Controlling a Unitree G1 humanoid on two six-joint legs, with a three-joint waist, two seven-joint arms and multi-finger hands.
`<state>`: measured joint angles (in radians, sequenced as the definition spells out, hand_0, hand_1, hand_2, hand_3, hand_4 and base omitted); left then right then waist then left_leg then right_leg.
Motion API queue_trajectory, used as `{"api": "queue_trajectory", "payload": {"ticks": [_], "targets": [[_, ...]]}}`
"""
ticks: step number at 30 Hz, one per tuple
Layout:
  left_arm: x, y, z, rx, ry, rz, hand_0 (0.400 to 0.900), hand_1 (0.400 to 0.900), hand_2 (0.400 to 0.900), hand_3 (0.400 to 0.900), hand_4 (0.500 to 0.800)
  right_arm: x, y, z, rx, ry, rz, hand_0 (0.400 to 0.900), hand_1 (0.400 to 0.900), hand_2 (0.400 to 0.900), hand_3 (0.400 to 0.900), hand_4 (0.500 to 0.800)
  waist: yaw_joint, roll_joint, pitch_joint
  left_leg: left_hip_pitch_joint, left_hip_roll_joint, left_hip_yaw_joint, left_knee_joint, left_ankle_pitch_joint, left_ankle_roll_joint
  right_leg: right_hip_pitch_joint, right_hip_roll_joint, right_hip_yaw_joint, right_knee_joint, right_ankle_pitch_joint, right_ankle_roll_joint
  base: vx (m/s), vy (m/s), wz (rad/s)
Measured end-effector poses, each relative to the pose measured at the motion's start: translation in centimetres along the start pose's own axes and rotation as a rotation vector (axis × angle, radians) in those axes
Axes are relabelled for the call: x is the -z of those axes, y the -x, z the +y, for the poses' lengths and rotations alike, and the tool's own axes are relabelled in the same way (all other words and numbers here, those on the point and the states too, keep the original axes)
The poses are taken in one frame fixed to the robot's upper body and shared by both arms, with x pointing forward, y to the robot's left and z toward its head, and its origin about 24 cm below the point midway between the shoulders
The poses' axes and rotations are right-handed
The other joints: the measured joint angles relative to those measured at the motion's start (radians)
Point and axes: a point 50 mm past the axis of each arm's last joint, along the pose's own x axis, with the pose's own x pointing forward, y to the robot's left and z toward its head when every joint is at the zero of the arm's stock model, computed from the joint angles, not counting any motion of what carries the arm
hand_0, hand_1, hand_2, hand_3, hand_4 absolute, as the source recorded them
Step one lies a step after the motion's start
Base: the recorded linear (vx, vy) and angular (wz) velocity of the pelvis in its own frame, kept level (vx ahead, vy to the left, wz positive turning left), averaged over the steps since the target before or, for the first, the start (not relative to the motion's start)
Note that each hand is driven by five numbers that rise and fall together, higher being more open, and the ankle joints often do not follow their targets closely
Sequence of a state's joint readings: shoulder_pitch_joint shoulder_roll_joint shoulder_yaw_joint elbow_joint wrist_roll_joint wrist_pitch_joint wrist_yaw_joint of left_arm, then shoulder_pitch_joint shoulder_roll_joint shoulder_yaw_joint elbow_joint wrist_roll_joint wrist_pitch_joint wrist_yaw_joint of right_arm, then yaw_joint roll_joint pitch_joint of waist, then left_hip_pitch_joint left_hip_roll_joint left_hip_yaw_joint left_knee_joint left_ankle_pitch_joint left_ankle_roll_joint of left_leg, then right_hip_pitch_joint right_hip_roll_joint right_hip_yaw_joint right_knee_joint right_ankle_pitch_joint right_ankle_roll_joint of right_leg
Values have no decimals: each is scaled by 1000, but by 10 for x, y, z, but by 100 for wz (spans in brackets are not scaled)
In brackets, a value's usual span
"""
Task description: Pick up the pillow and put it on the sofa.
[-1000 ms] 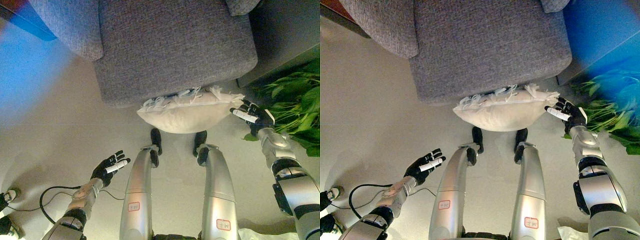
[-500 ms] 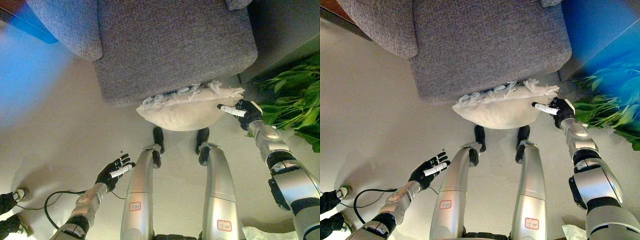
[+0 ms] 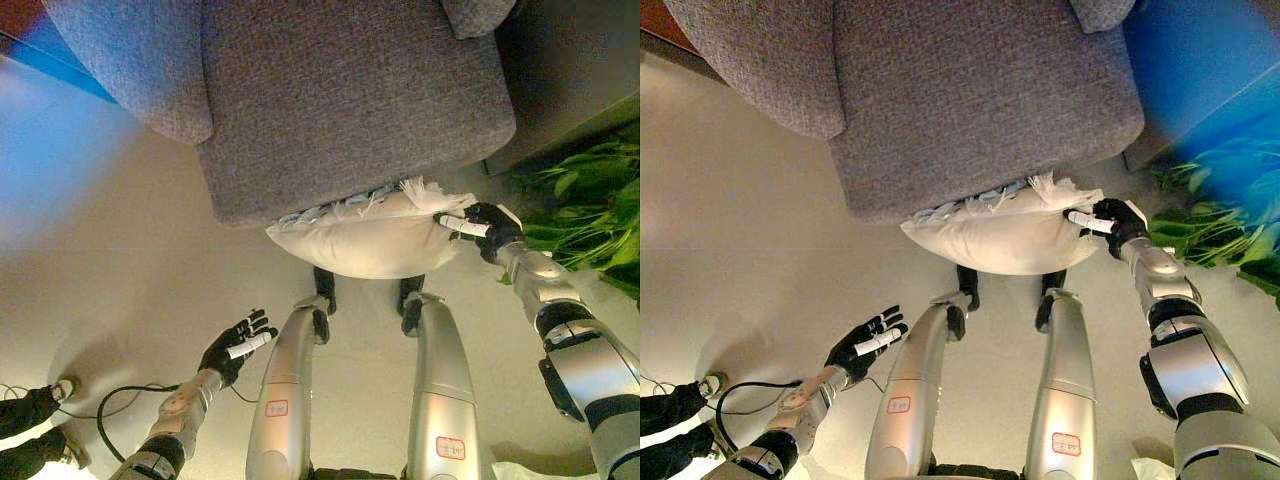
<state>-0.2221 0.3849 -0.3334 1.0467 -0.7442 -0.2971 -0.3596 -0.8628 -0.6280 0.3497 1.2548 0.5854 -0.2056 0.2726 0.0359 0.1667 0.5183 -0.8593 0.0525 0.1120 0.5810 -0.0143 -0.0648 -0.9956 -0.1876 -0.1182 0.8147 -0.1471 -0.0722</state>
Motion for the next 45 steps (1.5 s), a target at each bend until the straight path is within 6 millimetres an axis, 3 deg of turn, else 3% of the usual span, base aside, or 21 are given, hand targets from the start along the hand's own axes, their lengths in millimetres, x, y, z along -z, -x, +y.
{"api": "queue_trajectory", "payload": {"ticks": [9, 13, 20, 25, 29, 34, 39, 45], "targets": [[2, 0, -3, 12, 0, 7, 900, 900, 900, 900, 800, 1, 0, 0, -2, 9, 7, 400, 400, 400, 400, 500, -2, 2, 0, 26, 0, -1, -9, 2, 3, 25, 2, 1, -1, 1, -1, -48, 13, -5], [5, -1, -6, 16, 11, 15, 900, 900, 900, 900, 800, 13, 2, 4, -15, 60, 50, 400, 400, 400, 400, 500, -2, 2, 0, 82, 4, -9, -41, 5, -1, 87, 11, -10, -35, 3, 0, -43, -20, -5], [13, -2, -10, 3, 13, 64, 900, 900, 900, 900, 800, 37, 8, 22, -63, 197, 105, 400, 400, 400, 400, 500, -6, 1, 0, 280, 15, -28, -196, 37, -10, 294, 52, -32, -193, 36, 12, -20, -21, -16], [26, 4, -1, -75, 30, 141, 900, 900, 900, 900, 800, 51, 19, 50, -159, 326, 116, 400, 400, 400, 400, 500, -10, -13, -3, 507, 27, -28, -371, 67, -8, 519, 99, -29, -396, 91, 29, 107, -5, -36], [40, 17, 14, -161, 72, 201, 900, 900, 900, 900, 800, 47, 30, 73, -256, 428, 99, 400, 400, 400, 400, 500, -19, -62, -26, 672, 41, 22, -501, 87, -8, 670, 128, -18, -545, 145, 39, 178, -2, -41], [74, 50, 35, -282, 100, 359, 900, 900, 900, 900, 800, 37, 43, 94, -426, 507, 77, 400, 400, 400, 400, 500, -45, -151, -147, 823, 51, 89, -621, 91, -4, 816, 141, -49, -724, 204, 49, 145, -10, -28], [89, 62, 37, -298, 101, 455, 900, 900, 900, 900, 800, 19, 46, 103, -523, 548, 59, 400, 400, 400, 400, 500, -61, -163, -293, 903, 50, 108, -661, 78, -4, 927, 152, -52, -852, 243, 60, 74, -1, -15], [97, 66, 35, -290, 89, 512, 900, 900, 900, 900, 800, -13, 38, 134, -654, 638, 30, 400, 400, 400, 400, 500, -59, -144, -383, 940, 56, 115, -661, 67, -10, 981, 159, -56, -903, 258, 64, 8, -5, -5]]}}
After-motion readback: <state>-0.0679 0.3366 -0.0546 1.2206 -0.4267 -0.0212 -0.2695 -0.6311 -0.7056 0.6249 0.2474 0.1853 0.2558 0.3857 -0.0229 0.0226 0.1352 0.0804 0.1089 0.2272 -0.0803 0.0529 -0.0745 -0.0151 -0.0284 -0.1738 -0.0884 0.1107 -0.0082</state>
